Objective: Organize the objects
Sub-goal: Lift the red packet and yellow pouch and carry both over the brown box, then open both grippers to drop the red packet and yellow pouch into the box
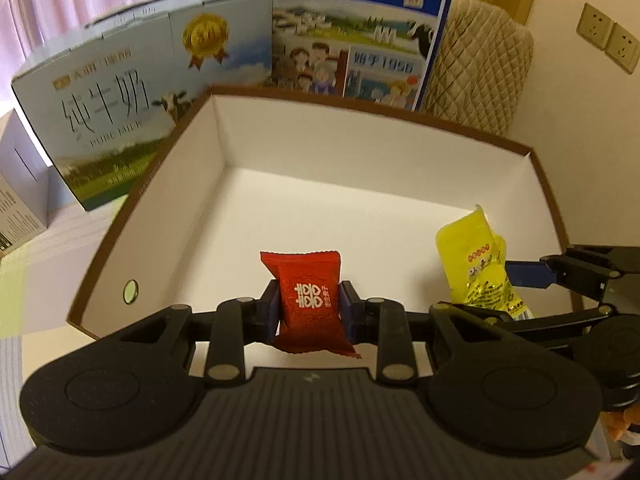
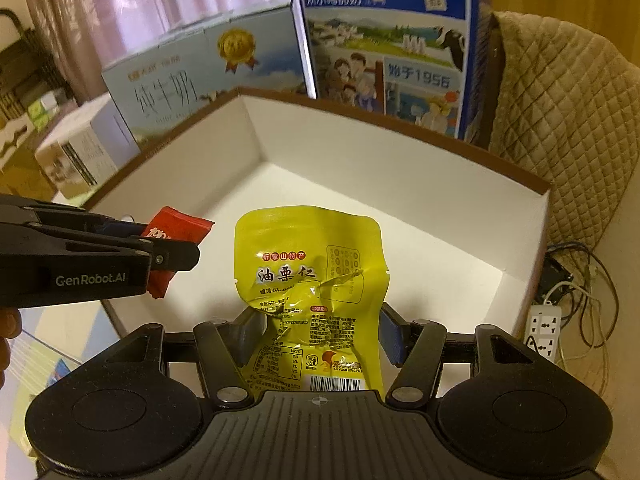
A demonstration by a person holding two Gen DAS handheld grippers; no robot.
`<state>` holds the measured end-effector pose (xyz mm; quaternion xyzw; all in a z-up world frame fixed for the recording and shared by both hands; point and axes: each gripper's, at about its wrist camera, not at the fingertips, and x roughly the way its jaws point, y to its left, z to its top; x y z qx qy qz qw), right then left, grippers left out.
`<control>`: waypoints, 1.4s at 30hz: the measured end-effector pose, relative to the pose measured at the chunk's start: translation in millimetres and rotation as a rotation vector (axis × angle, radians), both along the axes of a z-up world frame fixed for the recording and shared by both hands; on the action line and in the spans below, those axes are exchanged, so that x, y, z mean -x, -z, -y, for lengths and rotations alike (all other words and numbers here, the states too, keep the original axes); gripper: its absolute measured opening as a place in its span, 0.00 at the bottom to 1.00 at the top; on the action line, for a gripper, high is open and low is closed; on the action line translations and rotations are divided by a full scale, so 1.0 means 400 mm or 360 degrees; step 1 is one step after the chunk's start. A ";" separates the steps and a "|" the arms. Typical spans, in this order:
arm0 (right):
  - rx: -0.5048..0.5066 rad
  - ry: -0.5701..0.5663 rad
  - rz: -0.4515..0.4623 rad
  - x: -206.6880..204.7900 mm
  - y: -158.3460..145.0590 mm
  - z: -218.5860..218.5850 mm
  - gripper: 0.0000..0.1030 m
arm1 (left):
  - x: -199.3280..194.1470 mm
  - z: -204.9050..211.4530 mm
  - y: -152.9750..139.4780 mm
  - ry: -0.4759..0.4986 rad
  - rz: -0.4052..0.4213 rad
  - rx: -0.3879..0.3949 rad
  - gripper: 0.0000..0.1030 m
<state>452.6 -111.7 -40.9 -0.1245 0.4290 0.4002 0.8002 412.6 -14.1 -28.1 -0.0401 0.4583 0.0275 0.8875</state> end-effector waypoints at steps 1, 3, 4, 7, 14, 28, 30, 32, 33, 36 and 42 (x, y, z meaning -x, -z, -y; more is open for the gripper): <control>0.0012 -0.0003 -0.0009 -0.002 0.005 -0.005 0.55 | -0.004 -0.001 0.006 0.0001 -0.0013 0.0000 0.25; 0.0028 -0.0006 -0.0024 -0.007 0.014 -0.013 0.55 | -0.014 -0.003 0.017 -0.0001 -0.0038 0.0006 0.25; 0.0038 -0.0007 -0.0030 -0.010 0.018 -0.017 0.55 | -0.018 -0.004 0.023 0.0001 -0.0050 0.0010 0.25; 0.0059 -0.0008 -0.0036 -0.015 0.023 -0.026 0.55 | -0.026 -0.005 0.033 0.0002 -0.0070 0.0020 0.25; 0.0063 -0.0002 -0.0049 -0.023 0.023 -0.028 0.56 | -0.032 -0.013 0.034 -0.0013 -0.0094 0.0049 0.45; 0.0010 -0.0053 -0.0027 -0.012 0.016 -0.035 0.61 | -0.007 -0.035 0.018 -0.0085 -0.0080 0.0009 0.58; -0.0018 -0.0057 0.0009 -0.006 0.011 -0.034 0.64 | 0.000 -0.037 0.012 -0.0098 -0.0064 0.0003 0.63; -0.0047 -0.0060 0.0022 -0.003 0.005 -0.030 0.66 | 0.010 -0.044 0.001 -0.0126 -0.0029 -0.0007 0.70; -0.0063 -0.0044 0.0023 -0.004 0.003 -0.026 0.67 | 0.016 -0.047 -0.005 -0.0134 -0.0018 -0.0009 0.71; -0.0096 -0.0003 0.0011 -0.006 -0.005 -0.014 0.68 | 0.033 -0.051 -0.021 -0.0150 0.0001 -0.0025 0.74; -0.0159 0.0032 0.0002 0.008 -0.027 0.025 0.68 | 0.072 -0.051 -0.045 -0.0193 0.0025 -0.0043 0.77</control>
